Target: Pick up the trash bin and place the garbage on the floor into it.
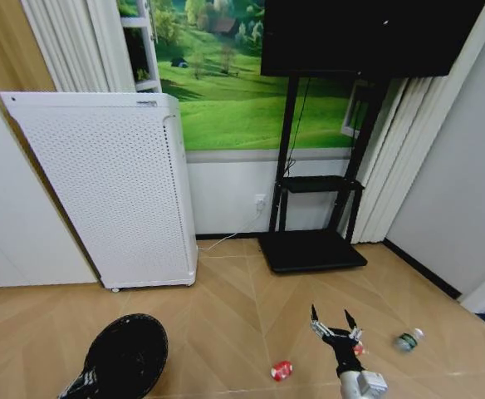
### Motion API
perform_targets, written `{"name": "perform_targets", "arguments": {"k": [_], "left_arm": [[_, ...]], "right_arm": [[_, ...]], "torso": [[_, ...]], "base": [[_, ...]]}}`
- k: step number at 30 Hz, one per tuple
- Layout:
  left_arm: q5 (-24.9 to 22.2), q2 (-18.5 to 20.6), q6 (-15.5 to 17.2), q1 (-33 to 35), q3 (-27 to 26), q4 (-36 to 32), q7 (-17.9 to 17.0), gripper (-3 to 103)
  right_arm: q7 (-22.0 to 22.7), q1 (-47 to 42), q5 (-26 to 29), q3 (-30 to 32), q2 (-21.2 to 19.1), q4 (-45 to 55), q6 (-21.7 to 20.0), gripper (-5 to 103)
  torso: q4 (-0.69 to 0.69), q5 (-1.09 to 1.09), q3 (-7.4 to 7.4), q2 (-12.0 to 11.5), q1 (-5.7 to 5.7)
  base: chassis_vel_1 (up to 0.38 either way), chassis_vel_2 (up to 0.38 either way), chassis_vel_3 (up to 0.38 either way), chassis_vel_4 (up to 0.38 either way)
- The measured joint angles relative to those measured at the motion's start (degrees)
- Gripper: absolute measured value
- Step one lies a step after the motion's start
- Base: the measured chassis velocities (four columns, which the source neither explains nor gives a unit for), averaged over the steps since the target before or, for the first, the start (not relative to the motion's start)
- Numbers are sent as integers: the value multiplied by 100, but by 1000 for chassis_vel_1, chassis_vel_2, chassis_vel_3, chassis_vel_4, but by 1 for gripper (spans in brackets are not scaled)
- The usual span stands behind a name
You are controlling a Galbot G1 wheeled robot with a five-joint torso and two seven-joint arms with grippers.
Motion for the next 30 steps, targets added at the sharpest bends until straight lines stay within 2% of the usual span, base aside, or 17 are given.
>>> {"name": "perform_targets", "arguments": {"k": [4, 8, 11, 14, 19, 21, 23, 30], "left_arm": [[1, 4, 9, 13, -25, 2, -8, 4], [-19, 0, -5, 19, -44, 9, -25, 4], [-38, -16, -12, 18, -48, -11, -50, 4], [-68, -68, -54, 19, -48, -48, -78, 4], [-397, -123, -254, 17, -37, -84, -69, 4], [-402, -127, -254, 8, -37, -90, -91, 4], [-376, -116, -247, -19, -42, -96, -132, 4], [-487, -40, -317, -36, -42, -142, 3, 4]], "right_arm": [[22, 215, 48, 7, -281, -412, -130, 100], [206, 436, 28, -207, -527, -923, -320, 100], [279, 593, -28, -324, -639, -1212, -563, 100], [371, 665, 236, -439, -739, -1560, -1091, 101], [299, 641, 160, -464, -709, -2017, -1186, 94], [275, 606, 161, -474, -692, -2074, -1197, 94], [214, 509, 138, -561, -625, -2288, -1219, 100], [254, 672, -23, -776, -471, -2843, -1259, 100]], "torso": [[-2, -3, 0, 0, 0], [4, 5, 0, 0, 0], [4, 0, 0, 0, 0], [-2, 2, 0, 0, 0], [1, 2, -1, 0, 0], [1, -1, -1, 0, 0], [0, 2, -1, 0, 0], [0, 1, -1, 0, 0]], "base": [[231, 206, -222, -245], [107, 22, -25, -83], [-71, 36, 80, 15], [-106, -43, 47, 28], [-39, -22, 9, 8], [52, -5, -49, 2], [26, 11, -16, -9], [0, 0, 0, 0]]}}
